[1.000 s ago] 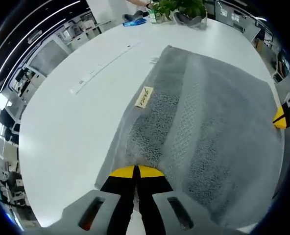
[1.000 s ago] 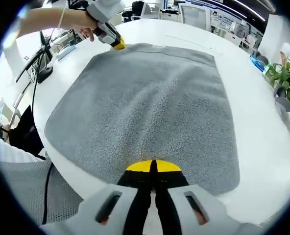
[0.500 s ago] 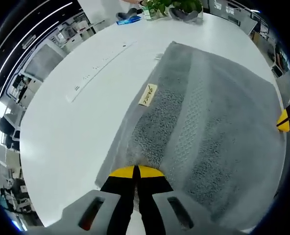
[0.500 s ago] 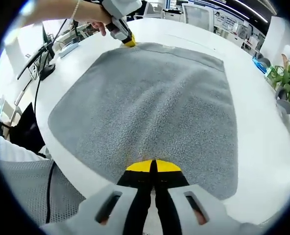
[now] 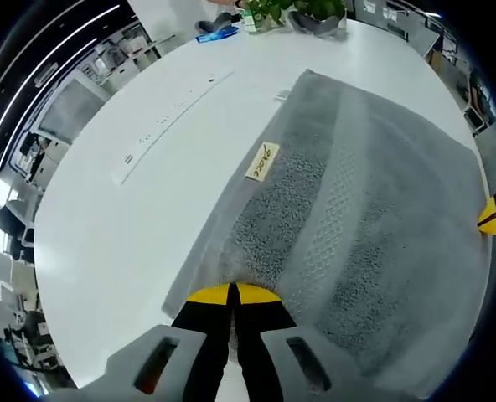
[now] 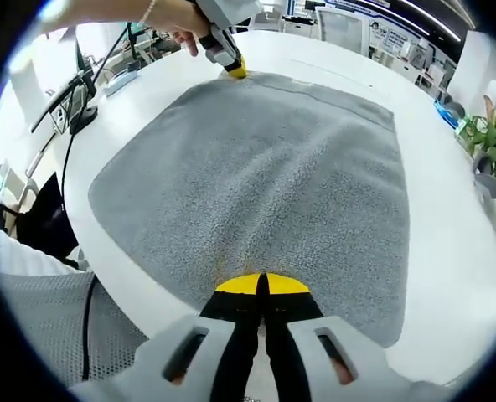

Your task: Fold the towel on the table until its edges align and the towel forms a compact rectangular stack.

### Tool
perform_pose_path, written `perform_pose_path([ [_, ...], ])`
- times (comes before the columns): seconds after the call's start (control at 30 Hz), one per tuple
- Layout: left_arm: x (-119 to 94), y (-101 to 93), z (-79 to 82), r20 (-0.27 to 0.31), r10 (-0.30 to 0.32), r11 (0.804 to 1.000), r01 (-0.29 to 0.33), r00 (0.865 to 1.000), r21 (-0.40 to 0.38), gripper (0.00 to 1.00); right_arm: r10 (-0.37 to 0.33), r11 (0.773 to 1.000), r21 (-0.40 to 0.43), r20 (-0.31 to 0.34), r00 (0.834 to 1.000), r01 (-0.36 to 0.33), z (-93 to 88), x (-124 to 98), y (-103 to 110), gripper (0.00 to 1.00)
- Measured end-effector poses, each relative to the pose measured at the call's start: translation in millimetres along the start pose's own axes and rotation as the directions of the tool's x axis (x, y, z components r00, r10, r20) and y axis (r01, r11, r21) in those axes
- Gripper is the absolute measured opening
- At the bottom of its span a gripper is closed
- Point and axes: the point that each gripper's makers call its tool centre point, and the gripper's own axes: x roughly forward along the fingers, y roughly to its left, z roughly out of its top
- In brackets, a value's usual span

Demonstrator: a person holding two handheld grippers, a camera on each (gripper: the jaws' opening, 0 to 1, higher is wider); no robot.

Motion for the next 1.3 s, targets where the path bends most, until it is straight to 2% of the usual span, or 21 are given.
perform_pose_path([
  [0.67,6.1,5.1,10.2,0.015,-0.009,1.0,0.009,1.0,-0.001,0.01,0.013,1.0,0.008,0.008,1.0,-0.013,1.7,0.8,3.7,0.0],
  [0.83,5.3,5.2,9.4,0.018,0.025,1.0,-0.025,1.0,0.017,0.01,0.017,1.0,0.021,0.04,0.999,-0.018,1.9,0.0,3.0,0.0],
  [0.87,4.4,7.2,8.1,0.007,0.053,0.998,-0.053,0.999,-0.026,0.01,0.019,1.0,0.022,0.042,0.999,-0.02,2.2,-0.1,2.8,0.0],
  [0.93,2.5,7.0,7.1,0.006,0.062,0.993,-0.062,0.998,-0.097,0.01,0.036,0.999,0.034,0.045,0.998,-0.037,2.5,-0.7,2.3,0.0],
  [1.03,-3.5,5.8,6.0,0.006,0.045,0.995,-0.044,0.999,-0.092,0.01,0.054,0.998,0.033,0.059,0.997,-0.056,4.4,-5.4,-1.8,0.0],
  [1.1,-11.5,5.8,6.8,0.027,0.05,0.995,-0.048,0.998,-0.088,0.01,0.049,0.999,0.004,0.117,0.992,-0.05,12.8,-10.1,-5.6,0.02],
  [1.17,-21.6,7.3,5.9,0.041,0.067,0.993,-0.063,0.997,-0.098,0.02,0.065,0.998,-0.002,0.127,0.99,-0.065,14.5,-14.8,-7.2,0.05],
  [1.3,-44.1,2.6,4.9,0.112,0.07,0.976,-0.045,0.991,-0.211,0.07,0.093,0.996,-0.002,0.161,0.983,-0.094,17.1,-25.1,-13.4,0.1],
])
